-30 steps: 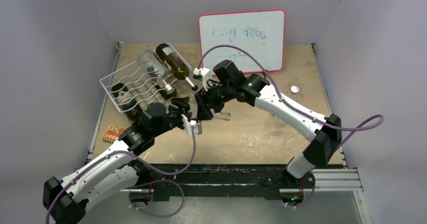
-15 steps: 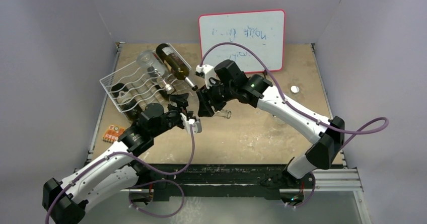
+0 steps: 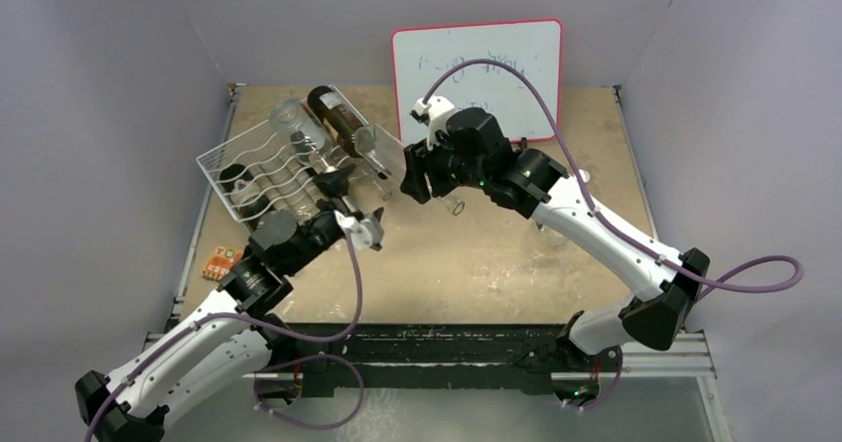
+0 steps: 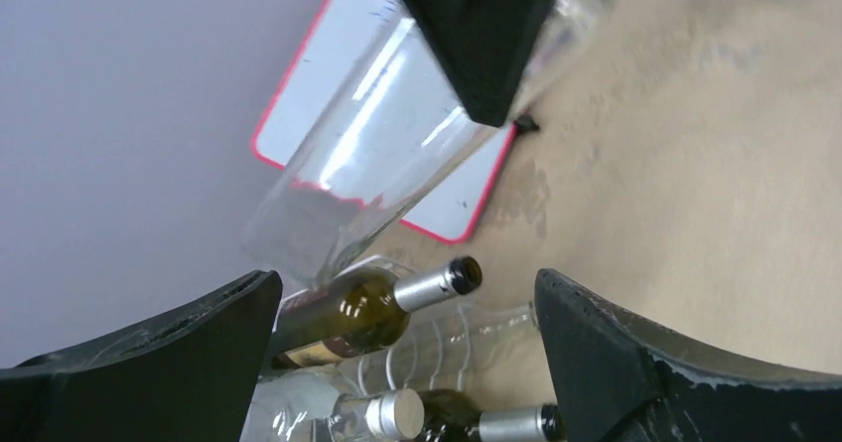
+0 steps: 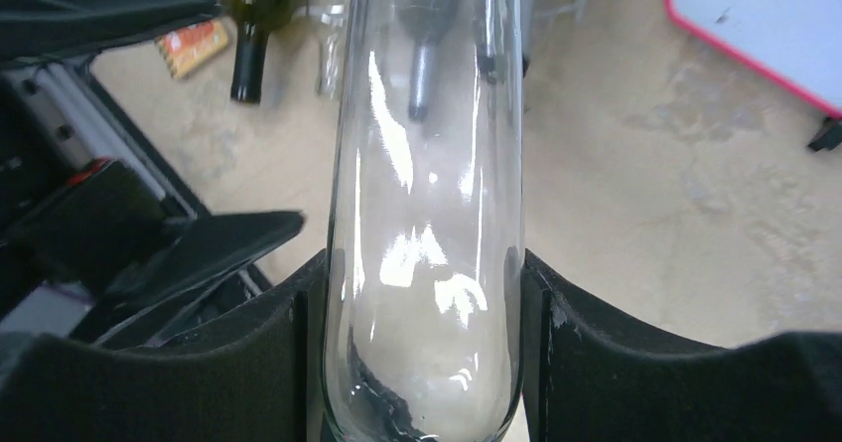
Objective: Put the wine bottle on the wine rack
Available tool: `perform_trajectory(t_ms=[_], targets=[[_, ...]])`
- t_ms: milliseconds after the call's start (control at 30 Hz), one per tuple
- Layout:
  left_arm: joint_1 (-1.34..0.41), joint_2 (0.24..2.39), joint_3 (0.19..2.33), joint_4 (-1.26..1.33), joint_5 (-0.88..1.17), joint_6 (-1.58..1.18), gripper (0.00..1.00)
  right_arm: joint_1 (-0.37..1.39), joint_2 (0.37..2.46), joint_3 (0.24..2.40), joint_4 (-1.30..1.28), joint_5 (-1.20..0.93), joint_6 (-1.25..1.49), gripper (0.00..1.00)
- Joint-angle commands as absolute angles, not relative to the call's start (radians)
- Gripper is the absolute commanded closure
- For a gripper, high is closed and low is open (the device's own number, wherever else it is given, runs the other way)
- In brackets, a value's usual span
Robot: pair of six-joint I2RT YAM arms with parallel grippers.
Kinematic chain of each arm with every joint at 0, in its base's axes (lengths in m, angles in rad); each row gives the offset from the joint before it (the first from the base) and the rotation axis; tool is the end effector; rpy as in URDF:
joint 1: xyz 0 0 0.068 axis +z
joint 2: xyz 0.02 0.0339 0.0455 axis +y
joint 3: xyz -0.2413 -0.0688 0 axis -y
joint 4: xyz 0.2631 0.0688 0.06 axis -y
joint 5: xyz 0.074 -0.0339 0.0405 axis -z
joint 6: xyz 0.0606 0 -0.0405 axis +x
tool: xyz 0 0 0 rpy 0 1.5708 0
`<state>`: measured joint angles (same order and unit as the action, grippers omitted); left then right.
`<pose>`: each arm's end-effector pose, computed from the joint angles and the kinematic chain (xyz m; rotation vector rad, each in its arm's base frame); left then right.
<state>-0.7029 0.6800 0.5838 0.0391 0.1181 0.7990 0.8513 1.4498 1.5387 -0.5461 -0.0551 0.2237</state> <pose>0.1739 -0.1567 0.2920 1.1751 1.1260 -0.0222 0.2402 0.2792 0.3768 -0.6845 1.9921 0.7211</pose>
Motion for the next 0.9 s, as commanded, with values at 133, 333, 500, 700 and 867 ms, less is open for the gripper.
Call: perform_trajectory(t_ms=[133, 333, 500, 700, 867], targets=[[-0.695, 0.647, 0.843, 0.178, -0.479, 0.14, 0.0, 0.845, 1.399, 1.549, -0.249, 0.086, 0.254, 1.0], [-0.695, 0.675, 1.043, 0.094, -0.661, 0.038, 0.0, 0.886, 1.483, 1.582, -0.174, 0.095, 0.217, 1.0], [-0.695, 0.735, 1.259, -0.116, -0.718, -0.045, 0.0, 0.937, 1.589, 1.637, -0.101, 0.098, 0.26, 1.0], [-0.695, 0.771, 1.423, -0.284, -0.733, -0.086, 0.0, 0.993, 1.759, 1.757, -0.025, 0.127, 0.317, 1.0], [-0.694, 0.798, 1.492, -0.358, -0.735, -0.08, 0.0, 1.044, 1.93, 1.935, -0.031, 0.207, 0.33, 1.0]])
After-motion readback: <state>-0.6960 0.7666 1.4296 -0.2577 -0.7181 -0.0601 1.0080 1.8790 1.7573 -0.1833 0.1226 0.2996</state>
